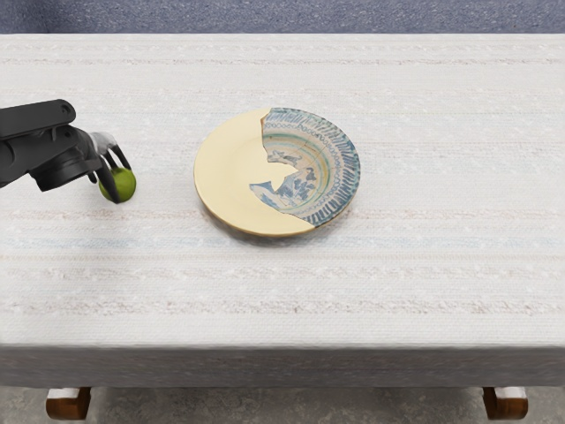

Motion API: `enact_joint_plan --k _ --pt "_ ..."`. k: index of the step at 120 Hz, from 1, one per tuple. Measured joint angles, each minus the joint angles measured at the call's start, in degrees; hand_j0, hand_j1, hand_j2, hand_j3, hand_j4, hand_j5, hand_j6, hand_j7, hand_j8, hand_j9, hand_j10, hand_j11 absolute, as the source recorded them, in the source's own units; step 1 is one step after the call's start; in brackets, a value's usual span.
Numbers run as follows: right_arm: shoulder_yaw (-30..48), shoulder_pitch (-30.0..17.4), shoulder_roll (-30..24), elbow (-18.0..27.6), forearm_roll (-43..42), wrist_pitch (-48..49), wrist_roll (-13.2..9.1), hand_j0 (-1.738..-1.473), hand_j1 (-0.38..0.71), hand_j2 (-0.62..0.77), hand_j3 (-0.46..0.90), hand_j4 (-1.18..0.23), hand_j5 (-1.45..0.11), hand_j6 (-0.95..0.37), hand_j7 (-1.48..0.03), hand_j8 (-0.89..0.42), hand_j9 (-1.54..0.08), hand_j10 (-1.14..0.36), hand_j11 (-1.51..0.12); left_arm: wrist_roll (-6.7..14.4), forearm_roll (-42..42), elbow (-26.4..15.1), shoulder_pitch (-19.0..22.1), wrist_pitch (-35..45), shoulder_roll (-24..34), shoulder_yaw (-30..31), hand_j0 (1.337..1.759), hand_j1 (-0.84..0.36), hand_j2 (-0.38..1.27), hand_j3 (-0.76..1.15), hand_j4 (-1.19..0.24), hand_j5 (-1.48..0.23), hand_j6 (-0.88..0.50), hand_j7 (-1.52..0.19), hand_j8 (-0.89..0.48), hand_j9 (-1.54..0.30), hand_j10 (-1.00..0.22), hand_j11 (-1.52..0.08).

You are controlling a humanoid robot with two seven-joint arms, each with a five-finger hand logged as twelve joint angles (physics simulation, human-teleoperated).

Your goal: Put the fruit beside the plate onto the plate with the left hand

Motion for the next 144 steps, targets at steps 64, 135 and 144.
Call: enact_joint_plan --k 64,135,144 --pt "0.01 0.02 0.0 0.0 0.0 0.0 0.01 -1.658 -0.31 -0.01 0.0 -0.03 -0.05 -0.04 -0.05 -0.03 -0.05 -0.03 -0.05 0.13 0.51 0.47 0.63 1.66 -0.88 0.19 1.648 -0.32 0.62 0.0 -0.52 -0.96 -0.41 -0.94 -0.43 -0.94 -0.68 -0.93" --pt "0.01 0.03 0.0 0.0 0.0 0.0 0.0 -1.658 -0.31 -0.01 0.0 -0.03 -0.05 -0.04 -0.05 -0.03 -0.05 -0.03 -0.05 0.01 0.04 0.95 -0.28 1.2 -1.71 0.3 1.645 -0.16 0.28 0.0 -0.51 -0.94 -0.4 -0.94 -0.45 -0.96 -0.67 -0.96" --pt "0.01 0.03 0.0 0.0 0.0 0.0 0.0 -1.658 -0.31 -0.01 0.0 -0.04 -0.05 -0.04 -0.05 -0.03 -0.05 -0.03 -0.05 0.0 -0.04 0.53 -1.06 0.65 -1.58 0.3 1.648 -0.18 0.29 0.0 -0.52 -0.93 -0.41 -0.93 -0.46 -0.94 -0.68 -0.95"
